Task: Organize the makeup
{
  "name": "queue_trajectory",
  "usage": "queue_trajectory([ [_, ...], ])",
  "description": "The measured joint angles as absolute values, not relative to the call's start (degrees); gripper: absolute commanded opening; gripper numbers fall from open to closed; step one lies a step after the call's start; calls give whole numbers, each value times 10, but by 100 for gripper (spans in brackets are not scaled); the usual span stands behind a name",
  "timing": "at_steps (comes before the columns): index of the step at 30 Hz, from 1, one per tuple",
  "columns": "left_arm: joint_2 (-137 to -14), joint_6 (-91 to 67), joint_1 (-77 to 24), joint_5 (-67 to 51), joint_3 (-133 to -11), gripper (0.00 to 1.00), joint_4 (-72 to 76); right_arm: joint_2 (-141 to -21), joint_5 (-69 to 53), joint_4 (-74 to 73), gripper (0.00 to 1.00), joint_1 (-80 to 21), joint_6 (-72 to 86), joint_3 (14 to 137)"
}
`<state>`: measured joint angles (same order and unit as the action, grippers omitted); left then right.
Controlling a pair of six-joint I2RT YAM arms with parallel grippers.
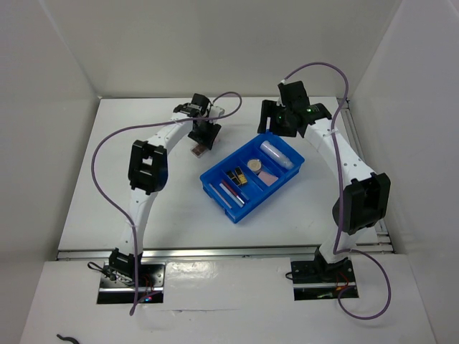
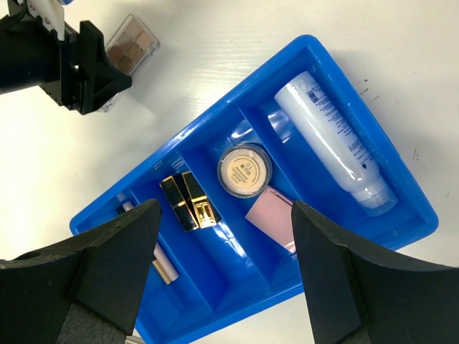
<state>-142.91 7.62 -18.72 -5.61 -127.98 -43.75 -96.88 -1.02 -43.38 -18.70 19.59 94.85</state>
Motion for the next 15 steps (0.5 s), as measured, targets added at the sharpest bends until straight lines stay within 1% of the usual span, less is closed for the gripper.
queue_trajectory([
  [3,-1429,70,-187,-50,-1283,20,-443,-969,-9,-434,81,-187,196,948],
  [4,-1429,69,-187,-45,-1287,13,-448,-969,-8,-435,81,-187,196,948],
  [7,-1428,54,-187,-27,-1300,5,-460,-965,-6,-439,81,-187,196,948],
  [8,-1427,48,-186,-22,-1306,0,-461,-962,-5,-441,81,-187,196,948],
  [12,-1391,-1,-182,0,-1309,0,-463,-945,0,-443,81,-187,196,948],
  [15,-1341,-64,-172,-15,-1311,0,-466,-929,4,-444,81,-187,196,948],
])
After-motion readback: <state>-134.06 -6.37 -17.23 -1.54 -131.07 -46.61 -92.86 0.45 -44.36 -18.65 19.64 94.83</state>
